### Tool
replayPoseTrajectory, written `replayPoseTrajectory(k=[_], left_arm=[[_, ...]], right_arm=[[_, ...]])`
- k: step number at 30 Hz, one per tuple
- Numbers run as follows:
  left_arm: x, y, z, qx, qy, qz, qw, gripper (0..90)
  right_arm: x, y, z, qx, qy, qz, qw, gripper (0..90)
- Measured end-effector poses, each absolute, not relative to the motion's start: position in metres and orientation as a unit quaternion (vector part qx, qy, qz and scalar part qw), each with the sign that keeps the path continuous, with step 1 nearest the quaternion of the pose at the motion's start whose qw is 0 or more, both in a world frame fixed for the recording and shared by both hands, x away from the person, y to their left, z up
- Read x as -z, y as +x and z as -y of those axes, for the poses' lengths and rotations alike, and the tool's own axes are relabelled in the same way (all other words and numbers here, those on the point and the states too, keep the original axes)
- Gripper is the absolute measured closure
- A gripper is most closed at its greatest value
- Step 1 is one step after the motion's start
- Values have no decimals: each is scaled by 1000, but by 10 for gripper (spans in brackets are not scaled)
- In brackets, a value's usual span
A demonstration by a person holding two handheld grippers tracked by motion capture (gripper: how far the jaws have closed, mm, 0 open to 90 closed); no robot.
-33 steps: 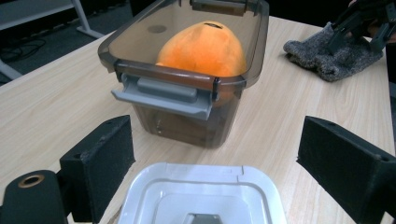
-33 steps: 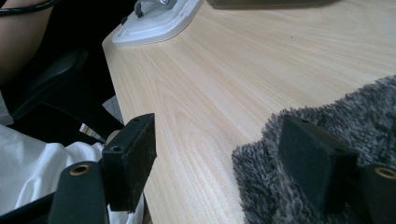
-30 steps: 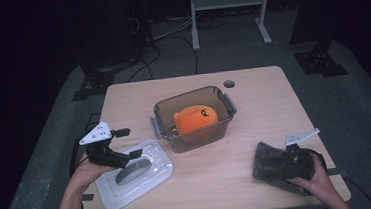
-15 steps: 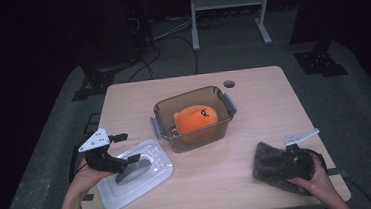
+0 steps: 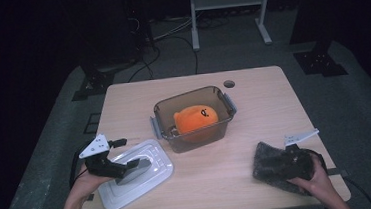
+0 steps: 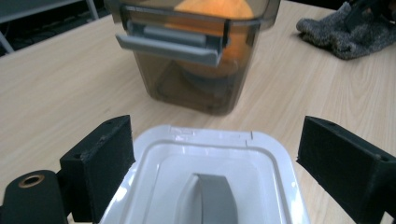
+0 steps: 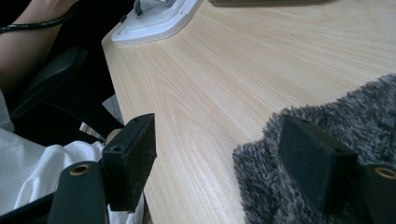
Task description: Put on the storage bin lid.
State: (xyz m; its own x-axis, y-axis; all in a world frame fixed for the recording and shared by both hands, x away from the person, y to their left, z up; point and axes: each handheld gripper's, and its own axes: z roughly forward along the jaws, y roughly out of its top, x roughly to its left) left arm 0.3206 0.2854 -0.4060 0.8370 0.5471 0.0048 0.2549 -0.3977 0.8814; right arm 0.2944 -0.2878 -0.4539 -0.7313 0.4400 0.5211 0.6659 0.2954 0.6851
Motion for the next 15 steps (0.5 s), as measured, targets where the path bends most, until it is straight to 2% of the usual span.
replayPoseTrajectory(k=[15], left_arm=[[428,315,-295,-148,825,-255,483,126]], right_arm=[[454,294,288,481,-347,797,117,267]])
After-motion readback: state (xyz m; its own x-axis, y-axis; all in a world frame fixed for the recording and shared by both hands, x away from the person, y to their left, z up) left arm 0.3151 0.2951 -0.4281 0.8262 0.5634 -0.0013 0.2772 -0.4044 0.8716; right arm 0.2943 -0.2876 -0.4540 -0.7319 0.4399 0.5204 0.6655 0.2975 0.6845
